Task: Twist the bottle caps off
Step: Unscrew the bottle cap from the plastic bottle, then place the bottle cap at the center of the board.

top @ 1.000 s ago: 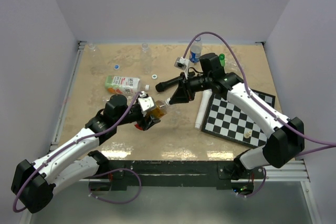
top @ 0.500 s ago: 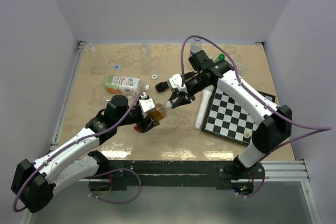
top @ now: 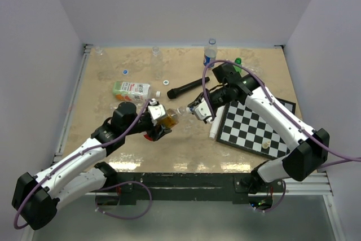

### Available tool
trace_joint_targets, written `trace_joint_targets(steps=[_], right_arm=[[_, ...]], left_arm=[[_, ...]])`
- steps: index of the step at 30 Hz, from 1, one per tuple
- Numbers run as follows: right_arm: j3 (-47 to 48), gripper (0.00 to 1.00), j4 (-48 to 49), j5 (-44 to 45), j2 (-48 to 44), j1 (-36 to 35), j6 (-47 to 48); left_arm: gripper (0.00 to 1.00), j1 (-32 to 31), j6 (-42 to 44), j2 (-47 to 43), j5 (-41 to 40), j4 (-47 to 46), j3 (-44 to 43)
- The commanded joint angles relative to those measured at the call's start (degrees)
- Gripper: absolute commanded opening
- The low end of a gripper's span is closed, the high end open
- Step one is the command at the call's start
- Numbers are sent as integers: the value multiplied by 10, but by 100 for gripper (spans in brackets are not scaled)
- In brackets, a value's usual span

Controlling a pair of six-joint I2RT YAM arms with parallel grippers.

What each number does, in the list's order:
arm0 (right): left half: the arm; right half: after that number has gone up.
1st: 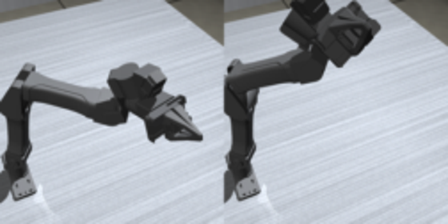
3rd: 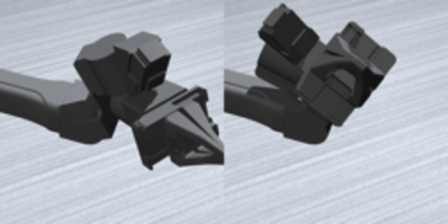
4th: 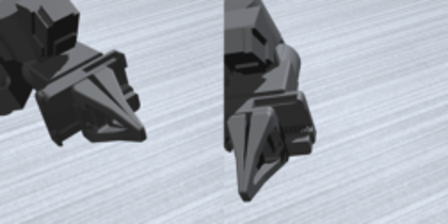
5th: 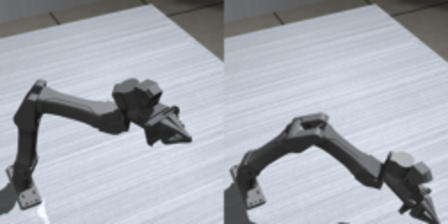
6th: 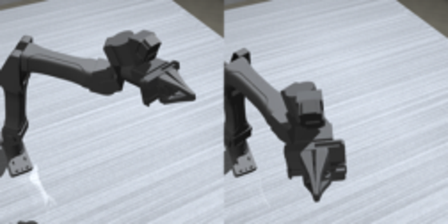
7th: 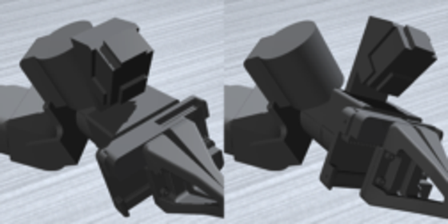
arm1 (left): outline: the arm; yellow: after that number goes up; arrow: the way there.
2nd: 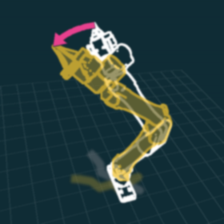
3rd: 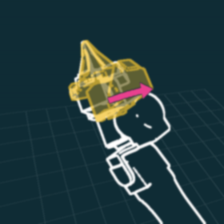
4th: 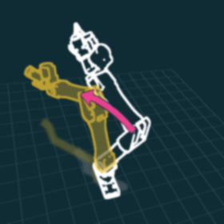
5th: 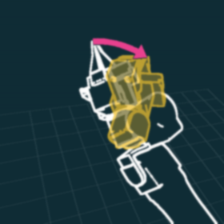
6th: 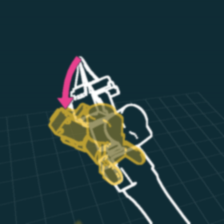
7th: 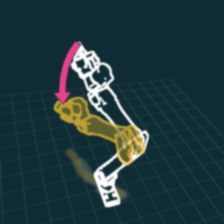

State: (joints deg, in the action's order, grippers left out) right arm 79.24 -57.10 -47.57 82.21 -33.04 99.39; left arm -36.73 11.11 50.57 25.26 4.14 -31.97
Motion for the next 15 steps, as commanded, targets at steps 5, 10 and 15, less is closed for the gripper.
trace_joint_targets(steps=[5, 10, 15], right_arm=[[-71, 0, 182, -125, -31, 68, -317], [-166, 0, 449, -92, -20, 67, -674], [-71, 0, 454, 32, 82, 25, -787]], left_arm=[[0, 4, -21, -36, -38, -29, -17], [0, 24, -71, -117, -121, -102, -8], [0, 65, -103, -166, -244, -118, -35]])
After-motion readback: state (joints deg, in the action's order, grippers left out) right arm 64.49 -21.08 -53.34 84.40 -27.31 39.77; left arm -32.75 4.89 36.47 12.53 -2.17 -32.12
